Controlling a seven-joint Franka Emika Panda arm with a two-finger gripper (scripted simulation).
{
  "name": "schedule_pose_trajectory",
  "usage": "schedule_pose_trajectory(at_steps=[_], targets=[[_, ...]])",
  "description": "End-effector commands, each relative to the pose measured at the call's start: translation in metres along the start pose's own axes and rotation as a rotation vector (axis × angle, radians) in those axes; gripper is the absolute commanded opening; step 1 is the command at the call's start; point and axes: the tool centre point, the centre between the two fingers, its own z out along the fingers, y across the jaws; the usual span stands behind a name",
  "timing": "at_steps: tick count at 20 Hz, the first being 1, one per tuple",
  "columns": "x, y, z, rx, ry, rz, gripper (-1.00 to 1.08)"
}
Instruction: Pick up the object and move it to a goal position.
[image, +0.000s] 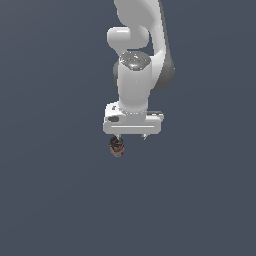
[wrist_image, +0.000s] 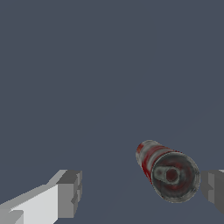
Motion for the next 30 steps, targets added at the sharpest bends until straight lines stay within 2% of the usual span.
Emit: schedule_pose_trajectory(at_steps=[1, 9, 13, 18, 25, 30], targets=[[0.000, 0.000, 0.000, 0.000, 0.000, 0.000, 1.00], [0.004, 0.024, -0.011, 0.005, 0.027, 0.059, 1.00], [0.004, 0.025, -0.012, 0.005, 0.028, 0.062, 1.00], [-0.006, 0.036, 0.007, 0.006, 0.006, 0.106, 1.00], [-0.036, 0.063, 0.052, 0.005, -0.051, 0.219, 1.00], [-0.040, 0.067, 0.058, 0.004, -0.060, 0.233, 1.00]])
